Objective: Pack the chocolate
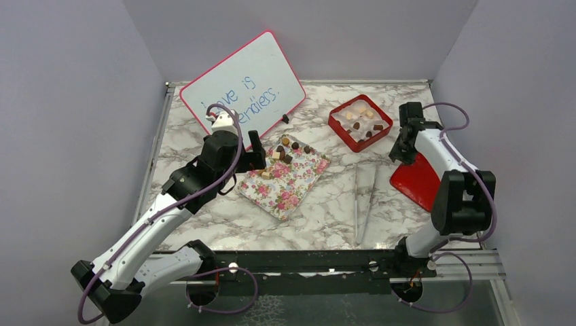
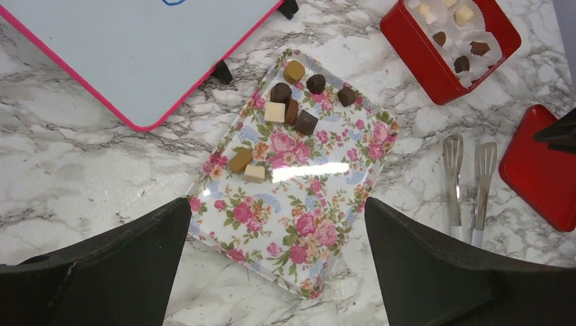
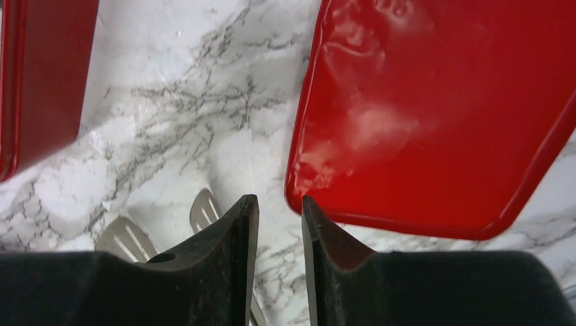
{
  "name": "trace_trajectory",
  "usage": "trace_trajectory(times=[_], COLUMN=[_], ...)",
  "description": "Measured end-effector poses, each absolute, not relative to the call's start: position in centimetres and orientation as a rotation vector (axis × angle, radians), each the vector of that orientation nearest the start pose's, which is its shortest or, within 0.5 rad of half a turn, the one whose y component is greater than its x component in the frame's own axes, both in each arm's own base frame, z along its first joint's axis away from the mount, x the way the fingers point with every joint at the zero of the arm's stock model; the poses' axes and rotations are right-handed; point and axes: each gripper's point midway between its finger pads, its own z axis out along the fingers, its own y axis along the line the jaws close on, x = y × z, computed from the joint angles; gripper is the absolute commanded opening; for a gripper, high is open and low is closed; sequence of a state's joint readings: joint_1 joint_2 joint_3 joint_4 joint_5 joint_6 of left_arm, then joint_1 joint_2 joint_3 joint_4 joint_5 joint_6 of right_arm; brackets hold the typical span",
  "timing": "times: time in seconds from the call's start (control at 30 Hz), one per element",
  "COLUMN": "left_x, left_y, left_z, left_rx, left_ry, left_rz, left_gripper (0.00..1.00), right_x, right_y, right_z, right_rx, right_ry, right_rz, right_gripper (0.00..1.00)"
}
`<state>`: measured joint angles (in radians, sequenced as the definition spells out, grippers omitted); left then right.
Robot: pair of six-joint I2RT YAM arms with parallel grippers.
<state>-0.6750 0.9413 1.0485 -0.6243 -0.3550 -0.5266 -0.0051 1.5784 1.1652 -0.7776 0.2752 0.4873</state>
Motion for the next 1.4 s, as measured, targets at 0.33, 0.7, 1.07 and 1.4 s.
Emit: trace_trajectory(times=[0.33, 0.7, 1.07, 1.4], left_x=[25.3, 25.8, 26.3, 26.9], left_y=[-15.1, -15.4, -15.8, -15.9], left_z=[26.2, 25.1, 23.8, 23.8], left_rx=[-0.06, -0.048, -0.029, 0.003], left_ry=[2.065, 2.1, 2.14, 2.142], left_rz=[-0.386, -0.357, -0.323, -0.288], left_gripper=[0.99, 0.99, 0.99, 0.99], right_x=[35.4, 35.9, 36.5, 35.5], right_y=[-4.7, -5.2, -5.4, -5.9], right_z=[4.8, 2.5, 1.8, 2.7], right_rx=[0.831, 0.879, 0.906, 0.843], right_ry=[2.592, 2.592, 2.555, 2.59], right_rz=[-0.217, -0.222, -0.193, -0.244], right_gripper=[0.34, 0.32, 0.04, 0.01])
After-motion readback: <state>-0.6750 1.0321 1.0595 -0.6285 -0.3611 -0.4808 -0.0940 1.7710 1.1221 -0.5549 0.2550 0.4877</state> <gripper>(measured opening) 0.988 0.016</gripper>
